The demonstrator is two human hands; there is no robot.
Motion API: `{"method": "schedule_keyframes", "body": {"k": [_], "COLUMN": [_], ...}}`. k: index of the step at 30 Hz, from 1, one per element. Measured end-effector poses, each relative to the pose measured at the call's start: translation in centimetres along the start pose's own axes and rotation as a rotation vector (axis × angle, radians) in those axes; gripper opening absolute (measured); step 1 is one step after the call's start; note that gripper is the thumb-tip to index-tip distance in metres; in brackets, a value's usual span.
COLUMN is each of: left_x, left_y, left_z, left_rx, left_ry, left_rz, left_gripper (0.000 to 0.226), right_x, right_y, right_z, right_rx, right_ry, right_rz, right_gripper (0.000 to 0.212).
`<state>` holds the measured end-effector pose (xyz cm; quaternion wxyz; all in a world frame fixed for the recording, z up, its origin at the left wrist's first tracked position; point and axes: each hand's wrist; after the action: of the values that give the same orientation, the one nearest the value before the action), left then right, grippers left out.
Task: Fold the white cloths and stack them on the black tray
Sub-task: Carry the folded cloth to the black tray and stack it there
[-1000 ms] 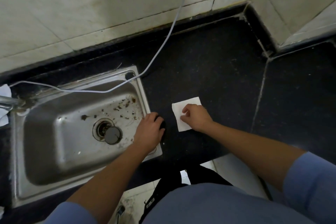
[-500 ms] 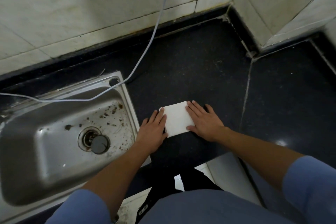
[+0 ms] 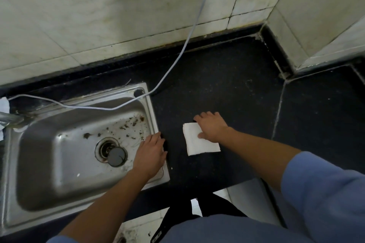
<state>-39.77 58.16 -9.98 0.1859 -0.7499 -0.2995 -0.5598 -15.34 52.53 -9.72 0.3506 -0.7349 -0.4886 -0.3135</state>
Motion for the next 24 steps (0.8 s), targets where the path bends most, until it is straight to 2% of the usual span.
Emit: {"method": "schedule_keyframes", "body": {"k": [4,6,12,20,24], "left_x": [-0.2,0.0,2.0,6.0,8.0], "left_y": [-1.0,-1.2,-1.5,1.9,5.5], "left_z": [-1.5,-1.7,0.0,4.3,4.5], "left_rx": [0.037,0.040,-0.060,-0.285,-0.436], "left_ry": [0.017,0.031,0.042,0.060,0.110], "left_rz": [0.000,-0.001,-0.008,0.069,0.136], "left_gripper": [0.044,0.043,0.036,0.038,0.036], "right_x": [0.2,0.0,0.4,0.1,-0.5], "right_y": [-0.3,-0.3,0.4,2.6,3.5], "right_z": [0.1,-0.2,-3.9,-12.4,-17.8], "right_rx": [-0.070,-0.097,-0.162,-0.299,-0.396], "right_ry": [-0.086,-0.087,0.069,0.411,0.518], "right_rz": [0.088,0.161,0.328,0.412,0.462], "right_gripper": [0.041,0.036,0.025,0.035,0.040]}}
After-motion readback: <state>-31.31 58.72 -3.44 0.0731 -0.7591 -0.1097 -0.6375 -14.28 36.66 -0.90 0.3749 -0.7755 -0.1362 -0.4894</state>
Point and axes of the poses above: each hand's wrist, its own z-axis towards the middle knuckle, its own x-axis out of the back of the hand, y = z × x, and after that the axes turned 11 degrees about z, right-handed
